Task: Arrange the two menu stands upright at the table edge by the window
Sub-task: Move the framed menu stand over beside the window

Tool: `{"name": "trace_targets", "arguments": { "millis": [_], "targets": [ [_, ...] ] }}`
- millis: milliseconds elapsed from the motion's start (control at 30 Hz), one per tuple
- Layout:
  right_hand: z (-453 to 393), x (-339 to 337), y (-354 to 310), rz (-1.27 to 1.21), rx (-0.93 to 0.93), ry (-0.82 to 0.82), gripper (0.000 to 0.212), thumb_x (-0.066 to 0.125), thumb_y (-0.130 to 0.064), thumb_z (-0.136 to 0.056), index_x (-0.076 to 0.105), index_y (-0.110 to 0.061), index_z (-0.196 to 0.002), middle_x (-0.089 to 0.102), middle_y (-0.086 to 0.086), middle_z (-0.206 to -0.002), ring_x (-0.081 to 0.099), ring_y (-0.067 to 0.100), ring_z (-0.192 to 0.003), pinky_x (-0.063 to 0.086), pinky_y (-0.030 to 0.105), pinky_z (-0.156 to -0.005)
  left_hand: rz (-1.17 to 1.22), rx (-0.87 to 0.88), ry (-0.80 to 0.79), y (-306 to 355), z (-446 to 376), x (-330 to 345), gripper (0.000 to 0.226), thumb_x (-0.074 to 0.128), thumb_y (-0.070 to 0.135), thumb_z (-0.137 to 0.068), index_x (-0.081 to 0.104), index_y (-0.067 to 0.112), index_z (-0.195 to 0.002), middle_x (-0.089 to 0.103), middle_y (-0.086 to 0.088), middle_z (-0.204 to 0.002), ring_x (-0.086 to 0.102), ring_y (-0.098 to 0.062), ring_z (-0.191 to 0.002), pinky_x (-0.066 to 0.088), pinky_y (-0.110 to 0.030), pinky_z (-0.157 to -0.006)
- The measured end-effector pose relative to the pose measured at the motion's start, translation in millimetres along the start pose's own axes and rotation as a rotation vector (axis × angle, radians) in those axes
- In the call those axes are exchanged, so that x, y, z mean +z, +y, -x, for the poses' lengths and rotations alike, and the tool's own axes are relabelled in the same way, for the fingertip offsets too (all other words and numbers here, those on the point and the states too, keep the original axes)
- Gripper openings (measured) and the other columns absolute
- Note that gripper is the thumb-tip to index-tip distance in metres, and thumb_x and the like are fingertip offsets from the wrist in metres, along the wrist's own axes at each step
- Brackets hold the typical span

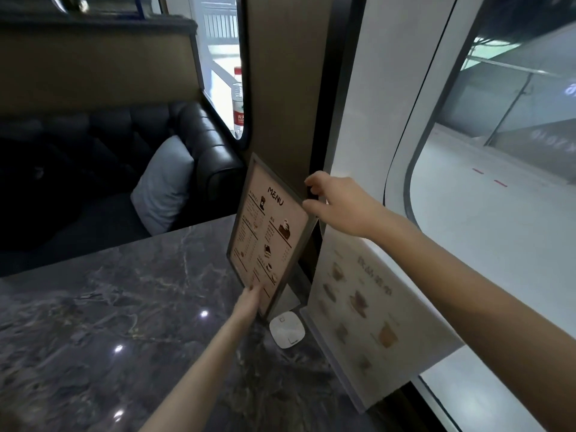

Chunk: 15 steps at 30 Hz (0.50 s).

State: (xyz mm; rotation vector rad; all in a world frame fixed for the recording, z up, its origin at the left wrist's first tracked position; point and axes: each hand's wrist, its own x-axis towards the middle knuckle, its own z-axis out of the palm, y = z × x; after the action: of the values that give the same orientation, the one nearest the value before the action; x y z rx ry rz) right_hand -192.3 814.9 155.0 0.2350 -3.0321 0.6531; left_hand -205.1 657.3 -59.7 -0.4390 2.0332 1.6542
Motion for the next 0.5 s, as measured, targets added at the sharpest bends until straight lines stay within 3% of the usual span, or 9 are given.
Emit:
{"name": "trace_targets", "arguments": {
  "millis": [67, 133, 200, 333, 500],
  "targets": [
    [-8.1, 6.3, 8.6, -0.056, 0.069, -0.064, 0.053, 0.050, -0.029, -0.093, 0.032, -0.009, -0.139, 0.052, 0.014, -0.136, 0.053, 0.025, -0.120, 0.045, 0.028, -0.089, 0.154, -0.048, 0.005, -3.0, 0.7, 5.6, 0.046, 0.037, 0.032, -0.097, 0.044, 0.007, -0.135, 0.054, -0.013, -0.132, 0.053, -0.029, -0.118, 0.044, -0.044, -0.102],
    [-15.4, 10.2, 13.4, -0.082, 0.107, -0.117, 0.052, 0.049, -0.031, -0.093, 0.033, -0.007, -0.137, 0.056, 0.014, -0.131, 0.056, 0.024, -0.114, 0.046, 0.027, -0.084, 0.255, -0.082, 0.003, -3.5, -1.5, 11.1, 0.045, 0.037, 0.031, -0.098, 0.045, 0.006, -0.134, 0.058, -0.013, -0.118, 0.059, -0.023, -0.097, 0.051, -0.035, -0.079],
    [-22.1, 10.7, 15.2, -0.093, 0.126, -0.142, 0.050, 0.050, -0.031, -0.093, 0.037, -0.006, -0.134, 0.060, 0.014, -0.125, 0.059, 0.022, -0.106, 0.047, 0.026, -0.078, 0.312, -0.091, -0.014, -3.0, -6.5, 14.2, 0.043, 0.036, 0.031, -0.098, 0.047, 0.006, -0.131, 0.061, -0.010, -0.107, 0.059, -0.017, -0.083, 0.047, -0.027, -0.065],
    [-35.1, 13.2, 16.6, -0.119, 0.133, -0.188, 0.042, 0.051, -0.031, -0.093, 0.047, -0.003, -0.125, 0.063, 0.013, -0.119, 0.055, 0.016, -0.088, 0.047, 0.019, -0.063, 0.415, -0.133, 0.047, -3.2, -20.0, 13.2, 0.046, 0.039, 0.035, -0.096, 0.051, 0.005, -0.129, 0.061, -0.016, -0.122, 0.059, -0.027, -0.100, 0.049, -0.031, -0.073],
    [-49.8, 21.3, 21.1, -0.185, 0.133, -0.176, 0.025, 0.053, -0.024, -0.092, 0.061, -0.004, -0.103, 0.068, 0.009, -0.104, 0.060, 0.014, -0.079, 0.049, 0.016, -0.057, 0.622, -0.118, 0.107, -2.7, -28.7, 15.4, 0.032, 0.034, 0.029, -0.098, 0.058, 0.009, -0.105, 0.066, -0.005, -0.079, 0.063, -0.018, -0.069, 0.051, -0.029, -0.054]
  ]
}}
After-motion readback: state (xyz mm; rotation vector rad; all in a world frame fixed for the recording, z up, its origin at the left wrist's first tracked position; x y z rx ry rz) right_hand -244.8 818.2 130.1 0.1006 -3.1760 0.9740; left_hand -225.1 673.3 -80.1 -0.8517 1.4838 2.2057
